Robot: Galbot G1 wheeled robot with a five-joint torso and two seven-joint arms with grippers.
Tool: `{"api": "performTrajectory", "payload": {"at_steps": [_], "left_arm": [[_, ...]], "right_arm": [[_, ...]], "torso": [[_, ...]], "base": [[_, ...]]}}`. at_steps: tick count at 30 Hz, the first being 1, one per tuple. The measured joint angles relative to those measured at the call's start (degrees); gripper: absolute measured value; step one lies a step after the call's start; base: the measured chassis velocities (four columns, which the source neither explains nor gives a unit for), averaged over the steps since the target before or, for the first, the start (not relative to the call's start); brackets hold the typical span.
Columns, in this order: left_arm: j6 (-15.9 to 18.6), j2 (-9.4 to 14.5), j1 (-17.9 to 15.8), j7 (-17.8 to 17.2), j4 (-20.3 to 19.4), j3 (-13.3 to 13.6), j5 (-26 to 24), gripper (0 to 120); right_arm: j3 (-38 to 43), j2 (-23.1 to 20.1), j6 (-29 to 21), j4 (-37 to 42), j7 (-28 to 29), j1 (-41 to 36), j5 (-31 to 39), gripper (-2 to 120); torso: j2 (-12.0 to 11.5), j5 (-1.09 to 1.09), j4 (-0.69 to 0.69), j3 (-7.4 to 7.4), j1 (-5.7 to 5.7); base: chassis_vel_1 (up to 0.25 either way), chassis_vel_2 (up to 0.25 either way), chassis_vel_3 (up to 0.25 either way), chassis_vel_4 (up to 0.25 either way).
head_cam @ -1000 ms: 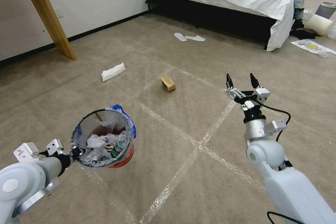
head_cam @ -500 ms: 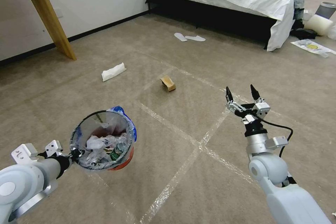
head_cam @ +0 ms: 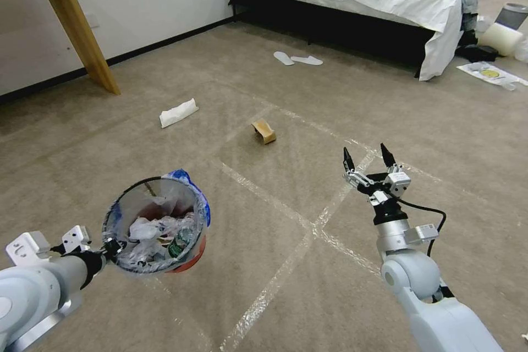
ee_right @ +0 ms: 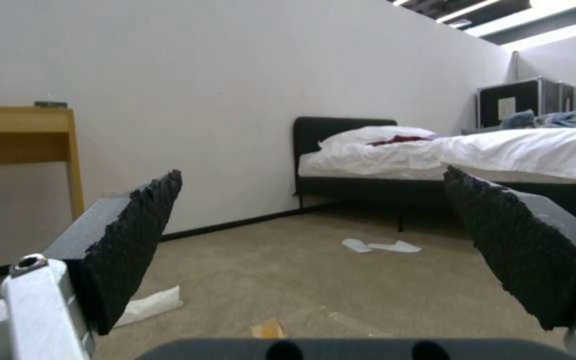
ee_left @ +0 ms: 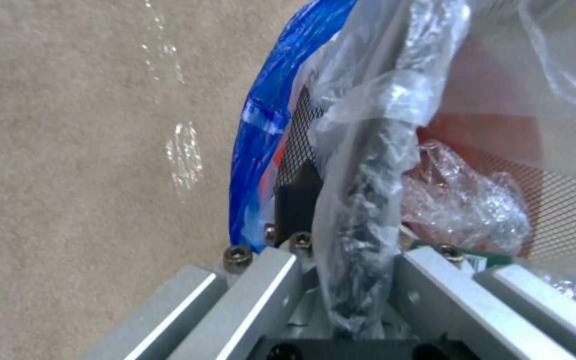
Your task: Pick up the trash bin and place the garbage on the floor into it.
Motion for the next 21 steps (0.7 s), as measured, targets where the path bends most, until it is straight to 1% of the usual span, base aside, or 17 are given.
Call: {"api": "performTrajectory", "payload": {"at_steps": [1, 4, 9, 21], "left_arm": [[0.00, 0.00, 0.00, 0.00, 0.00, 0.00, 0.00, 0], [0.30, 0.00, 1.00, 0.00, -0.40, -1.53, -0.14, 0], [0.49, -0.32, 1.69, 0.02, -0.62, -2.68, -0.09, 0], [0.64, -0.63, 2.50, 0.32, -0.78, -3.39, 0.40, 0]], "right_arm": [[0.00, 0.00, 0.00, 0.00, 0.00, 0.00, 0.00, 100], [-0.11, 0.16, 0.16, 0.22, -0.03, -0.16, -0.07, 100], [-0.20, 0.43, 0.27, 0.34, -0.18, -0.43, -0.17, 100], [-0.66, 0.09, 0.43, 0.27, -0.69, -0.31, -0.14, 100]], "torso": [[0.00, 0.00, 0.00, 0.00, 0.00], [0.00, 0.00, 0.00, 0.00, 0.00], [0.00, 0.00, 0.00, 0.00, 0.00], [-0.01, 0.00, 0.00, 0.00, 0.00]], "base": [[0.000, 0.000, 0.000, 0.000], [0.000, 0.000, 0.000, 0.000], [0.000, 0.000, 0.000, 0.000], [-0.005, 0.007, 0.009, -0.006]]}}
